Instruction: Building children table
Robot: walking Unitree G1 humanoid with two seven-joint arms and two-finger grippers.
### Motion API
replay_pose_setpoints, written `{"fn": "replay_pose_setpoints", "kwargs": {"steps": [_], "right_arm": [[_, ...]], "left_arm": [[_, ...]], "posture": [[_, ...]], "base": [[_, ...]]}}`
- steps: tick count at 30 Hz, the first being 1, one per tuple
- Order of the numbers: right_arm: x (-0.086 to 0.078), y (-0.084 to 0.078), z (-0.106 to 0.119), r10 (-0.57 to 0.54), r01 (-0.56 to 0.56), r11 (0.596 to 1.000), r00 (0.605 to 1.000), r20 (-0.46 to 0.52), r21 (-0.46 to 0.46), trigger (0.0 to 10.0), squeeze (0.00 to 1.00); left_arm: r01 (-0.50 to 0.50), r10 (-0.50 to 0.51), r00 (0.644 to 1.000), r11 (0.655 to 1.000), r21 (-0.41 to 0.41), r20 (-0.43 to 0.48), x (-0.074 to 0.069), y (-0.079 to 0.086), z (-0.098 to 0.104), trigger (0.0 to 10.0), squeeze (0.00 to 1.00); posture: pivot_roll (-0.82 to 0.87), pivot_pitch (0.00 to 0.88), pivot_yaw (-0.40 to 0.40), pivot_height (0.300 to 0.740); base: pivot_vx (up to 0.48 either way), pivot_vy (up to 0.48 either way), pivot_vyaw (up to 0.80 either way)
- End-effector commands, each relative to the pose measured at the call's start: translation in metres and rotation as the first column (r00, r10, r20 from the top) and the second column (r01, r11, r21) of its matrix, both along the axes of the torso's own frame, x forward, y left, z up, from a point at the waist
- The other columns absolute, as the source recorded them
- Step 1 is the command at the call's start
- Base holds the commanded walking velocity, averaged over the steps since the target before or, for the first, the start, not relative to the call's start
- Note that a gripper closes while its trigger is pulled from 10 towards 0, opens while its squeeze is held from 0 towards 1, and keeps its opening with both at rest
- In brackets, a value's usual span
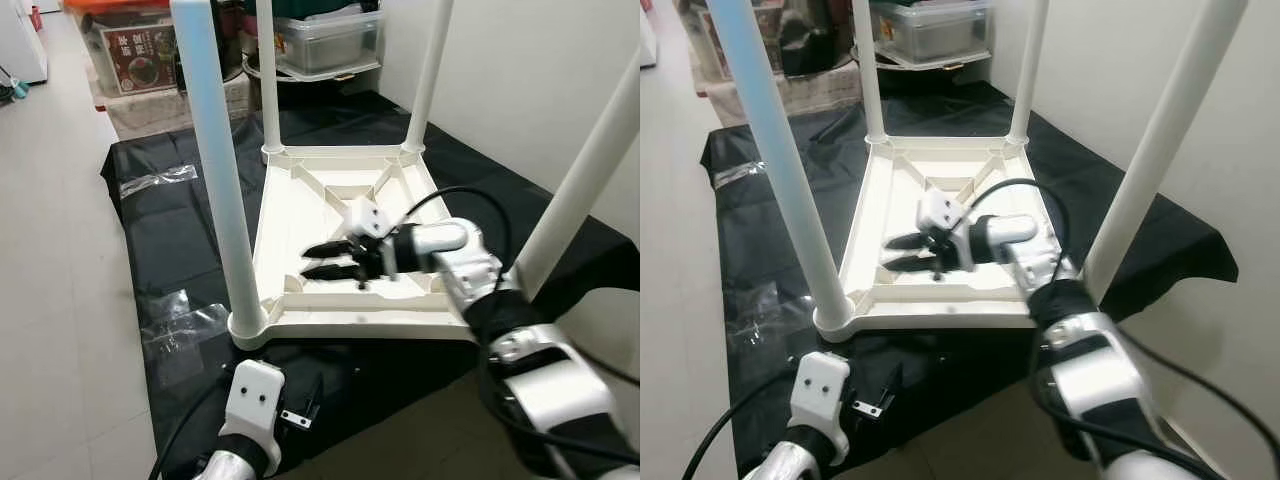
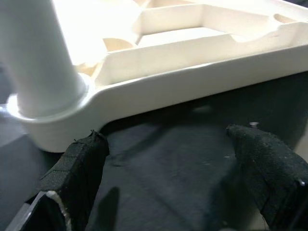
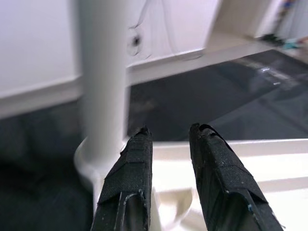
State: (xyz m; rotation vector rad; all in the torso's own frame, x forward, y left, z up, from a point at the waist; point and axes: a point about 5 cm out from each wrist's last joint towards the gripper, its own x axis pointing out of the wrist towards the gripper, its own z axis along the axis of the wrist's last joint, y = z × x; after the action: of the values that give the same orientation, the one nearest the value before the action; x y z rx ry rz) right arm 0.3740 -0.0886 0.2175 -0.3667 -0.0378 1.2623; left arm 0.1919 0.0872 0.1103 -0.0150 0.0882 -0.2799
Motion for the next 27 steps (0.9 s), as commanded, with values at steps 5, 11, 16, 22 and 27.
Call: {"fn": "replay_pose_setpoints", "kwargs": {"steps": [5,11,16,22,27], "right_arm": [[0.002,0.001,-0.015,-0.187,0.204,0.961,0.976,-0.108,0.185,10.0,0.00],[-0.001,-0.001,-0.031,-0.255,0.290,0.930,0.952,-0.171,0.228,10.0,0.00],[-0.002,-0.002,-0.034,-0.293,0.335,0.909,0.937,-0.192,0.249,10.0,0.00],[-0.005,-0.002,-0.038,-0.322,0.364,0.893,0.927,-0.191,0.263,10.0,0.00],[-0.006,0.001,-0.037,-0.341,0.391,0.874,0.916,-0.210,0.288,10.0,0.00]], "left_arm": [[-0.016,0.015,1.000,0.999,0.036,0.016,0.000,0.003,-0.001,10.0,0.00],[-0.029,0.030,1.000,0.997,0.068,-0.003,0.002,0.005,-0.006,10.0,0.00],[-0.031,0.032,0.999,0.997,0.068,-0.007,0.003,0.005,-0.007,10.0,0.00],[-0.028,0.029,1.000,0.998,0.064,-0.009,0.002,0.005,-0.007,10.0,0.00],[-0.034,0.034,0.999,0.998,0.061,-0.012,0.002,0.005,-0.008,10.0,0.00]], "posture": [[-0.07,0.036,-0.029,0.740],[-0.08,0.028,-0.018,0.740],[-0.08,0.028,-0.018,0.740],[-0.08,0.024,-0.014,0.740],[-0.08,0.020,-0.019,0.740]], "base": [[0.000,0.000,0.00],[-0.082,0.000,0.00],[-0.099,0.000,0.00],[0.000,0.000,0.00],[0.000,0.000,0.00]]}}
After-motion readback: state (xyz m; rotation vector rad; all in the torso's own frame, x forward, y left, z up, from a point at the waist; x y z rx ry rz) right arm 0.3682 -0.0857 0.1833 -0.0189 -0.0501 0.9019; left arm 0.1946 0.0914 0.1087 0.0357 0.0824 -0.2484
